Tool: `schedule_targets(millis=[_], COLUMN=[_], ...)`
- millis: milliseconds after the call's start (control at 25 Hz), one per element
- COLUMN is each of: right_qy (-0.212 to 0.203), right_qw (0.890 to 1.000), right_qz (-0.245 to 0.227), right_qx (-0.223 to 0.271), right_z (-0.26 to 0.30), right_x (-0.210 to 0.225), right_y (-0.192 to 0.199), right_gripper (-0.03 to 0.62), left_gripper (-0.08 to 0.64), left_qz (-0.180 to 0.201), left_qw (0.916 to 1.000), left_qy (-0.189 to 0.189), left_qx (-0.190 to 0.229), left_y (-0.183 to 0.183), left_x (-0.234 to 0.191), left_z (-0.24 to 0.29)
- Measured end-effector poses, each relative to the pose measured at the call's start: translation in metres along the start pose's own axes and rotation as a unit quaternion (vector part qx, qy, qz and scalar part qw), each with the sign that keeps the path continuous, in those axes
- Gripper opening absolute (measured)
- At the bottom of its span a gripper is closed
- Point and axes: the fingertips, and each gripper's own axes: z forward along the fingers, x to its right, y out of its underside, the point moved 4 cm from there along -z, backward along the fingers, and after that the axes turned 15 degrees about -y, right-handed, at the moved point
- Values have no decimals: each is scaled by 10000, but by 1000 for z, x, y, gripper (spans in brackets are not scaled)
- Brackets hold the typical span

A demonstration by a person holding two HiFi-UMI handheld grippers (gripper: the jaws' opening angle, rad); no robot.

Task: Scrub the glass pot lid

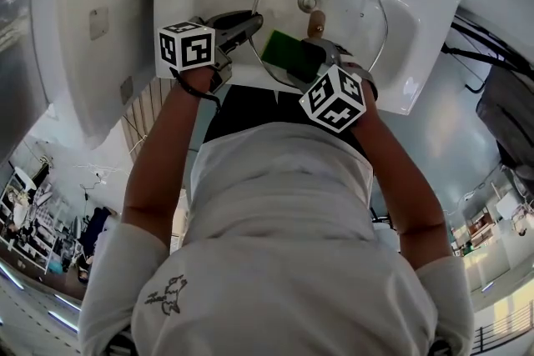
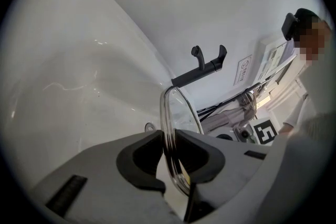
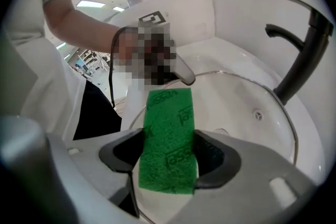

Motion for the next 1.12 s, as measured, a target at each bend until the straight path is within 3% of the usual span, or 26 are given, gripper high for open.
schedule_targets(millis=[80, 160, 320, 520, 640, 920, 1120], right_qy=[201, 723, 1560, 1956, 1989, 1620, 1381], right_qw=[9995, 9961, 9815, 9747, 9768, 9866, 9877], right_qz=[179, 415, 972, 1043, 782, -40, -677], right_qx=[135, 293, 545, 270, 144, -170, -291], right_z=[-15, -37, -67, -55, -46, -20, -16], right_x=[16, 49, 117, 126, 116, 86, 66], right_y=[2, 2, -12, -25, -30, -42, -34], right_gripper=[295, 296, 296, 295, 295, 295, 291], left_gripper=[72, 71, 71, 71, 71, 71, 71], left_qz=[24, 34, 29, 59, 86, 25, -15], left_qw=[10000, 10000, 10000, 10000, 9999, 10000, 10000], left_qy=[22, 42, 44, -20, -1, 4, 8], left_qx=[-29, -48, -42, -66, -67, -15, 22], left_y=[1, 1, 1, 1, 0, 1, 3], left_x=[0, 0, -1, 0, 0, -1, 0], left_z=[1, 2, 2, 1, 1, 2, 0])
